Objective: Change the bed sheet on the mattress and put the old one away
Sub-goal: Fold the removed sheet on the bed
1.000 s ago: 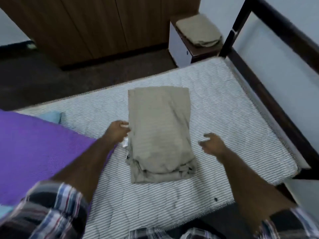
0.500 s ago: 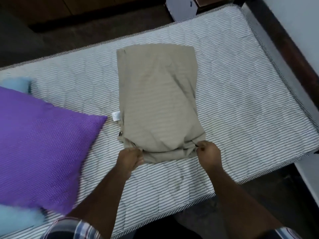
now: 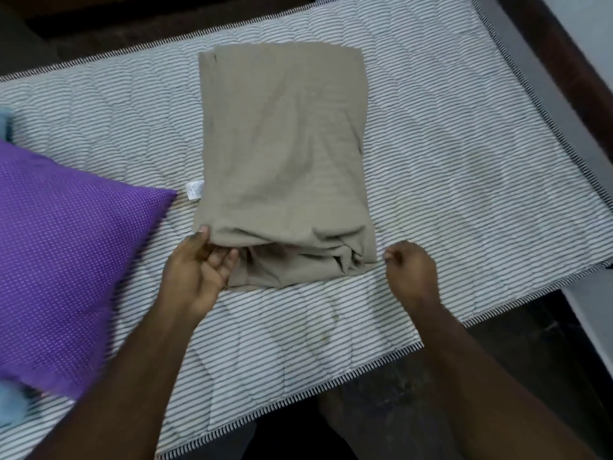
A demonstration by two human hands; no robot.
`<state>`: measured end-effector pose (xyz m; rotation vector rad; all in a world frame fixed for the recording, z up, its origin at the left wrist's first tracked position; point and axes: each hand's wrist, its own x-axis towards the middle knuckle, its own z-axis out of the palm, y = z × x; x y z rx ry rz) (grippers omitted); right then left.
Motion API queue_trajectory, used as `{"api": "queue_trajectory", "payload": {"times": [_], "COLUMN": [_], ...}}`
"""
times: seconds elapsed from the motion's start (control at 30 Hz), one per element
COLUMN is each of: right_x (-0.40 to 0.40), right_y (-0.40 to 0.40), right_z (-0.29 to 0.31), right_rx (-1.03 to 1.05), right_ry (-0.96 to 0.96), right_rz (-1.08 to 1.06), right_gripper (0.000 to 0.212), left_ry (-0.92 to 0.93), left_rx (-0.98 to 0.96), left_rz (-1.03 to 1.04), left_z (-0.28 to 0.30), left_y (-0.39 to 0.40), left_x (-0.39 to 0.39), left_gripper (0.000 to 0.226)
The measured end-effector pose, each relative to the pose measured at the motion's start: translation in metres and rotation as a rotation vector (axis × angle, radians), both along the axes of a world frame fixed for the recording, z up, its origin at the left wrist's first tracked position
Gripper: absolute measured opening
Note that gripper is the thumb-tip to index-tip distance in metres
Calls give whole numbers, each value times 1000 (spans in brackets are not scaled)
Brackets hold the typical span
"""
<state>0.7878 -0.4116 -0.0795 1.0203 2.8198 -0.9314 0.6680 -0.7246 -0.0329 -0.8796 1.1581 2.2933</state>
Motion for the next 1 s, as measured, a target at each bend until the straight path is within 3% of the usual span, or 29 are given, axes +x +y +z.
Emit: {"api": "queue_trajectory", "payload": {"times": [0.07, 0.13, 0.23, 0.33, 0.43, 0.5, 0.57, 0.67, 0.8, 0.9, 0.97, 1.0], "right_x": [-11, -28, -41, -36, -13, 1, 8, 11, 12, 7, 0, -4], "right_y": [-12, -24, -26, -7, 13, 15, 11, 6, 3, -23, -43, -47], "right_z": [-9, -20, -34, -28, -18, -16, -17, -18, -30, -30, -27, -29], "right_rx": [-48, -41, 18, 27, -139, -236, -226, -119, -241, -356, -350, -338], "right_ry": [-28, -70, -118, 9, 126, 85, 79, 182, 168, 34, -14, -7], "right_rz": [186, 232, 140, 20, -223, -214, -210, -395, -695, -517, -267, -238], "right_gripper": [5, 11, 23, 13, 2, 7, 9, 8, 22, 44, 33, 21], "left_ry": [-13, -18, -35, -55, -57, -76, -138, -210, -114, -4, 9, 0], "left_rx": [95, 158, 177, 190, 243, 260, 241, 91, -319, -530, -560, -559], "left_rz": [-8, -22, -79, -84, -4, 65, 122, 71, -222, -316, -344, -336], "left_z": [14, 18, 15, 5, -3, -9, -23, -45, -57, -67, -69, -70], "left_y": [15, 25, 26, 17, 16, 21, 26, 34, 47, 45, 44, 43], "left_x": [-1, -4, -5, -10, -14, -9, -2, 7, 8, 0, -1, -1], "left_gripper": [11, 11, 9, 13, 12, 10, 25, 55, 26, 22, 24, 33]}}
